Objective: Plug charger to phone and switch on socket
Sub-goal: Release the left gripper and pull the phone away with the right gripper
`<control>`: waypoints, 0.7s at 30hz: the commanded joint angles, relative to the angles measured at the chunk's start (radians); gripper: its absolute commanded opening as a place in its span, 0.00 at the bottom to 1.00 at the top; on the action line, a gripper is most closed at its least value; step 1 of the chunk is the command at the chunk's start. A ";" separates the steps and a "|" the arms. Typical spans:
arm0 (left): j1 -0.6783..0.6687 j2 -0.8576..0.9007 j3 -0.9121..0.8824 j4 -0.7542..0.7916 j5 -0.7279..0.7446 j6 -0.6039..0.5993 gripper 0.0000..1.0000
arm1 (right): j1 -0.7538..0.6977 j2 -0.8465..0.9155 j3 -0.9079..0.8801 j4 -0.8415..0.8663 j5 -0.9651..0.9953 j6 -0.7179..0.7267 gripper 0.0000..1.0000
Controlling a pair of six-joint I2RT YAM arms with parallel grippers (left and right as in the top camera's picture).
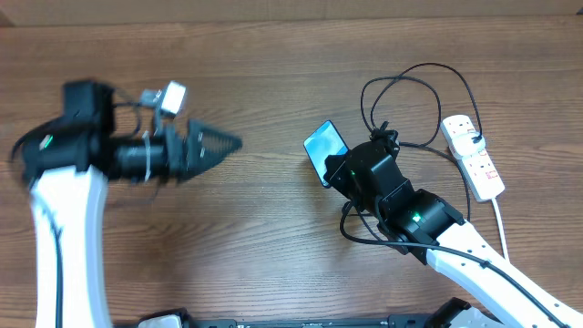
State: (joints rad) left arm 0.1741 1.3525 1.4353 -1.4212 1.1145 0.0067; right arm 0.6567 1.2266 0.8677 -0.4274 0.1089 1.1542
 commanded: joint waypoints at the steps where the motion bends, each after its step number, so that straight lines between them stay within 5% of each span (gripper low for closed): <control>1: 0.092 -0.137 -0.035 -0.060 -0.189 0.162 0.88 | 0.000 -0.026 0.016 0.036 -0.018 -0.091 0.04; 5: 0.215 -0.296 -0.192 -0.023 -0.116 0.161 0.90 | -0.011 -0.026 0.016 0.039 -0.066 -0.113 0.04; 9: 0.312 -0.422 -0.465 0.145 0.137 0.116 0.93 | -0.029 -0.026 0.016 0.051 -0.137 -0.113 0.04; 13: 0.331 -0.435 -0.738 0.437 0.314 -0.138 0.95 | -0.047 -0.026 0.016 0.074 -0.197 -0.112 0.04; 16: 0.328 -0.401 -0.887 0.621 0.331 -0.351 0.97 | -0.053 -0.026 0.016 0.090 -0.197 -0.108 0.04; 21: 0.328 -0.353 -0.972 0.772 0.326 -0.535 1.00 | -0.054 -0.026 0.016 0.150 -0.197 -0.076 0.04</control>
State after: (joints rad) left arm 0.4984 0.9871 0.4786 -0.6930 1.3781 -0.3248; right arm 0.6083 1.2266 0.8677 -0.3130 -0.0753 1.0565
